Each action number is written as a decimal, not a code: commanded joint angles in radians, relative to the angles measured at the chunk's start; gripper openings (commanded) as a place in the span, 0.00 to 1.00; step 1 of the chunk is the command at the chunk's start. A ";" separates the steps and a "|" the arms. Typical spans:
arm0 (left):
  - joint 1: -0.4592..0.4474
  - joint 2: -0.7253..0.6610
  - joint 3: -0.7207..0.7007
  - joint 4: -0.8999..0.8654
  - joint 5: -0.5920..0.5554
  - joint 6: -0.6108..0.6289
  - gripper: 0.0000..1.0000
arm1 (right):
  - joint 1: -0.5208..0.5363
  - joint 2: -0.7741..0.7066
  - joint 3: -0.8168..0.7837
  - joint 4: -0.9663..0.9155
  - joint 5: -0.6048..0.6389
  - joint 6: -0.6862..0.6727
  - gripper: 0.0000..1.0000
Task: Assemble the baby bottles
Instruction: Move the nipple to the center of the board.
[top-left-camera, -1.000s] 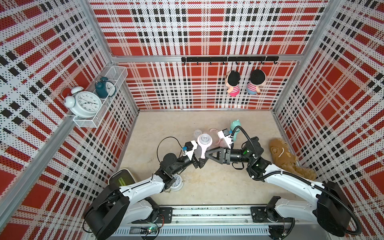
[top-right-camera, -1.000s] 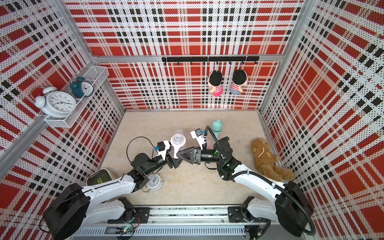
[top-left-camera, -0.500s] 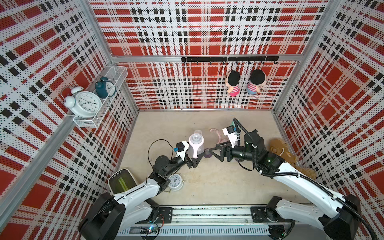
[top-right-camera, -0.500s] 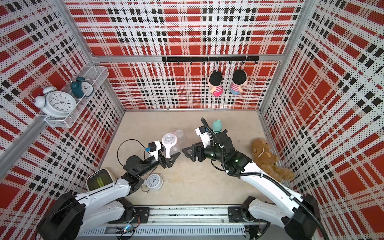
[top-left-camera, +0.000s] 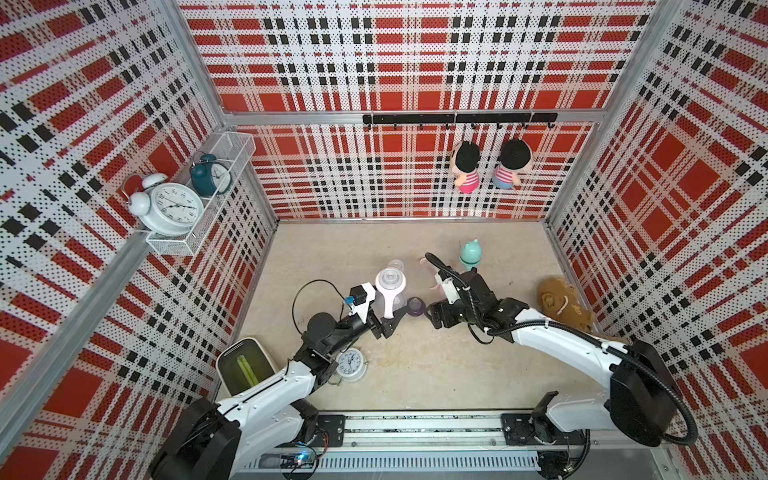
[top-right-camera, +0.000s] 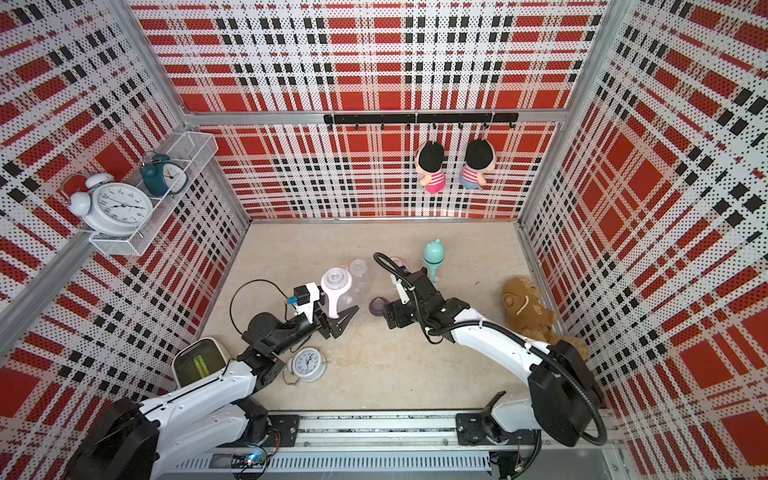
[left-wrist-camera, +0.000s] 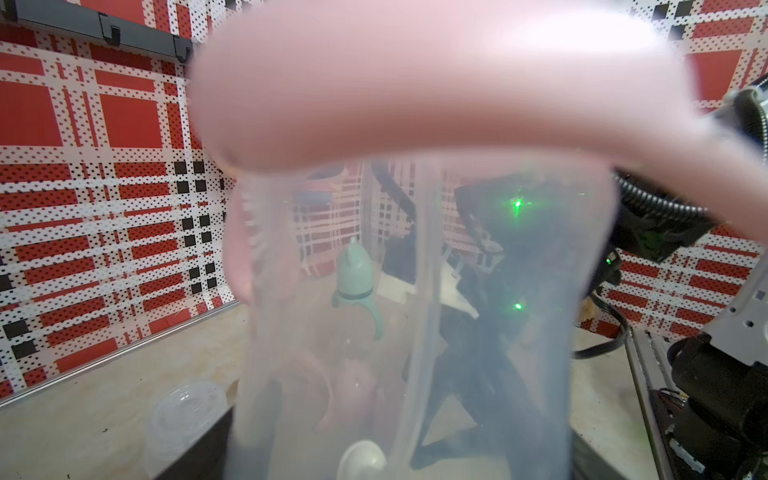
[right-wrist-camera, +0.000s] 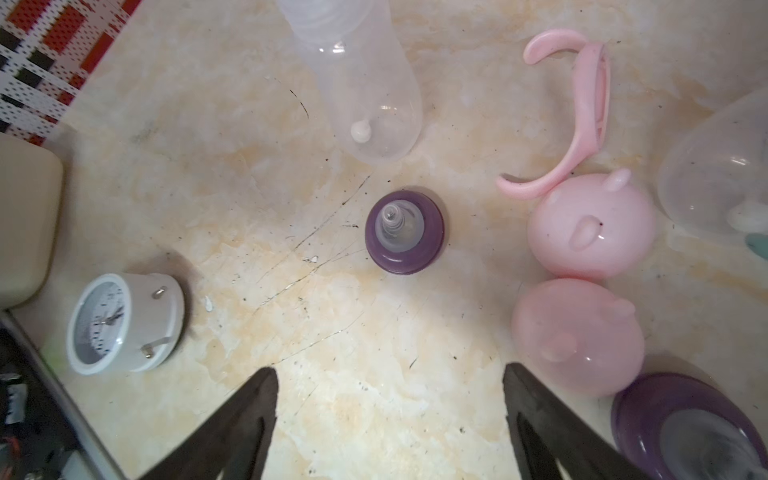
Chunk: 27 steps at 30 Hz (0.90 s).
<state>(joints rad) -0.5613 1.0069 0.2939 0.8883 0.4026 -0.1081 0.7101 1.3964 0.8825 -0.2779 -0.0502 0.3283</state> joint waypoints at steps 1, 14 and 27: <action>0.002 -0.017 0.007 -0.001 -0.008 -0.008 0.00 | -0.005 0.073 0.003 0.067 0.018 -0.072 0.87; -0.011 -0.037 0.025 -0.039 -0.019 0.009 0.00 | -0.004 0.299 0.067 0.274 -0.006 -0.158 0.87; -0.017 -0.030 0.033 -0.041 -0.021 0.019 0.00 | -0.002 0.449 0.139 0.344 0.042 -0.155 0.85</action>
<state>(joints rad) -0.5732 0.9855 0.2951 0.8341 0.3847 -0.1024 0.7105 1.8153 0.9871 0.0227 -0.0277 0.1837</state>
